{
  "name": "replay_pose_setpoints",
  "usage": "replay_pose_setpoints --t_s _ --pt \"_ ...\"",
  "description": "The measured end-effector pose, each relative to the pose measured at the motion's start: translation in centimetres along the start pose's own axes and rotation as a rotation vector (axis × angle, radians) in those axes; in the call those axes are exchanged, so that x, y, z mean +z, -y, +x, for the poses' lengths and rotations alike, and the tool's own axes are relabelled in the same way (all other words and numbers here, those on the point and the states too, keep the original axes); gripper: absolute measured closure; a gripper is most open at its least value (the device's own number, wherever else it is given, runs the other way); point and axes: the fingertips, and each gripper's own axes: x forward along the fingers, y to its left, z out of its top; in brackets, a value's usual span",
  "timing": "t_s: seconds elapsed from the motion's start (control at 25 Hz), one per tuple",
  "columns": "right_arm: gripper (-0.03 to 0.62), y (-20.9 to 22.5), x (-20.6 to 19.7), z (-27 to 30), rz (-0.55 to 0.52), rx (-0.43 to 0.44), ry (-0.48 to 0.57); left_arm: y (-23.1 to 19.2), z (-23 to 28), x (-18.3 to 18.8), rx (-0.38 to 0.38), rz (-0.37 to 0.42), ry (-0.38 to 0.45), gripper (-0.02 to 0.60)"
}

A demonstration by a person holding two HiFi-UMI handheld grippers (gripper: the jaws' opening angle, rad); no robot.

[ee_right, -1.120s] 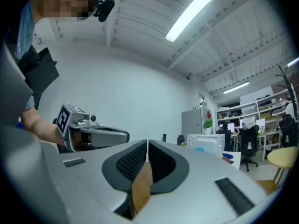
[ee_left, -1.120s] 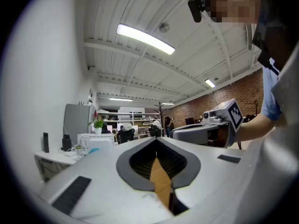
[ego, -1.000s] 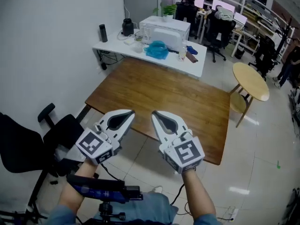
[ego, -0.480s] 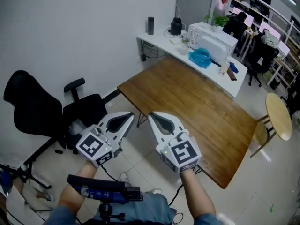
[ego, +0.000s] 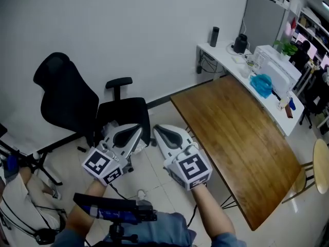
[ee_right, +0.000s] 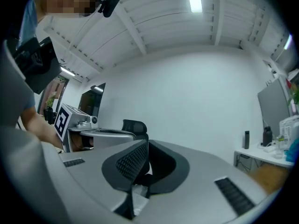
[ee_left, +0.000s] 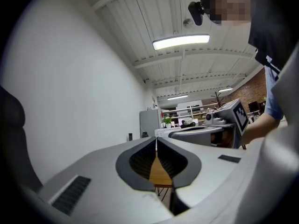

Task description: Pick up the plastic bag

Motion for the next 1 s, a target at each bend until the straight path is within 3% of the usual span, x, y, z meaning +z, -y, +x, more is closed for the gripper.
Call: replay_pose_setpoints --t_s 0.16,0.36,0.56,1.0 --pt "0.571 -3.0 -0.1 5.4 0.015 0.083 0.022 -4.7 -3.1 -0.8 0.072 -0.007 -0.008 0.565" --pt "0.571 -5.0 -1.6 9.7 0.047 0.121 -0.006 -8.4 -4.8 -2.2 0.092 -0.010 -0.017 0.565" --pt "0.571 -4.7 -3.9 12.7 0.075 0.105 -0.026 -11.3 -5.0 -4.4 0.076 -0.041 -0.030 0.563" --pt "0.571 -2.9 -11.9 16.4 0.245 0.002 -0.096 -14.6 -3.5 -12.1 0.013 -0.127 -0.109 0.563"
